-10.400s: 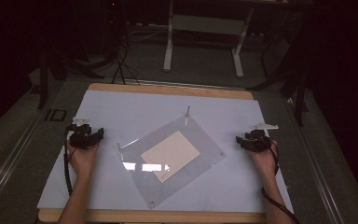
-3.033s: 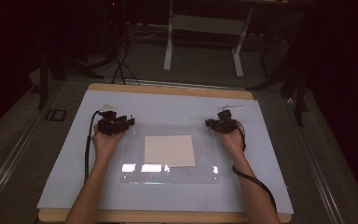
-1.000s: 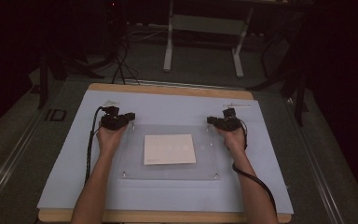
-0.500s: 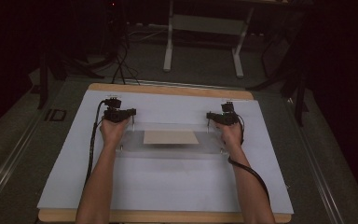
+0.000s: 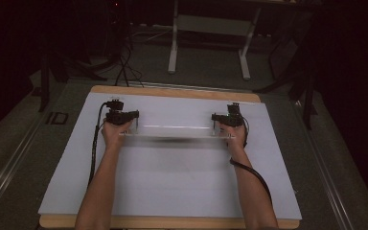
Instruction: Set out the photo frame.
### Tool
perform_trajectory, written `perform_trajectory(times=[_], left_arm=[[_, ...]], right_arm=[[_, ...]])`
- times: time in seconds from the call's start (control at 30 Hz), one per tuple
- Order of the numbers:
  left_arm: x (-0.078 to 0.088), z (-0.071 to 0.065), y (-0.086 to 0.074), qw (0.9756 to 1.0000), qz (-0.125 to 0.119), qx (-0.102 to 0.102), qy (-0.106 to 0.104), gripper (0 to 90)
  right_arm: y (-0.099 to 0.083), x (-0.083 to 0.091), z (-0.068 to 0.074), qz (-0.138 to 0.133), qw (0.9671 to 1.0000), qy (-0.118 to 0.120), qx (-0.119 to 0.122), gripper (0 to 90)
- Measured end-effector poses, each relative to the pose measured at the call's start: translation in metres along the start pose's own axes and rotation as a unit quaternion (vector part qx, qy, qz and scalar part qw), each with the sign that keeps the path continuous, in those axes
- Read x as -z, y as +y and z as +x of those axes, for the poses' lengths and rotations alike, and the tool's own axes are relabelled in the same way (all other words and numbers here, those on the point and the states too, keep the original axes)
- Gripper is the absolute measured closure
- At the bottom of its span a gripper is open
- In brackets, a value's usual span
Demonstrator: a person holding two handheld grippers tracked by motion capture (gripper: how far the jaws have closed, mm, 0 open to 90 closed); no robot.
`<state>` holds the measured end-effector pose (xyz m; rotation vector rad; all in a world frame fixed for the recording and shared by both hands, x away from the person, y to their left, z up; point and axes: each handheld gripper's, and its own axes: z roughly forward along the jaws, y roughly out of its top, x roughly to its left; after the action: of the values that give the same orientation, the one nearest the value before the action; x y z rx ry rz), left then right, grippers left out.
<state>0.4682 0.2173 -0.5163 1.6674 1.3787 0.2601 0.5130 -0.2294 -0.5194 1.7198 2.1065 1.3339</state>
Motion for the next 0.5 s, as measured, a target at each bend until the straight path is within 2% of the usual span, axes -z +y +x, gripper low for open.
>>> perform_trajectory(times=[0.1,0.17,0.43,0.5], left_arm=[[0.013,0.0,-0.004,0.9998,-0.016,-0.015,-0.003,80.8],[0.021,0.0,-0.007,0.9994,-0.026,-0.022,-0.007,80.1],[0.045,-0.01,-0.02,0.9972,-0.046,-0.055,-0.018,79.7],[0.05,-0.011,-0.024,0.9968,-0.053,-0.056,-0.021,79.6]], right_arm=[[0.0,-0.001,0.0,-0.001,1.0,-0.001,-0.005,85.9],[0.0,-0.001,0.0,-0.001,1.0,-0.003,0.001,85.9],[0.0,-0.001,0.001,-0.003,1.0,-0.005,-0.001,85.9],[0.0,-0.001,0.001,-0.002,1.0,-0.004,-0.002,85.9]])
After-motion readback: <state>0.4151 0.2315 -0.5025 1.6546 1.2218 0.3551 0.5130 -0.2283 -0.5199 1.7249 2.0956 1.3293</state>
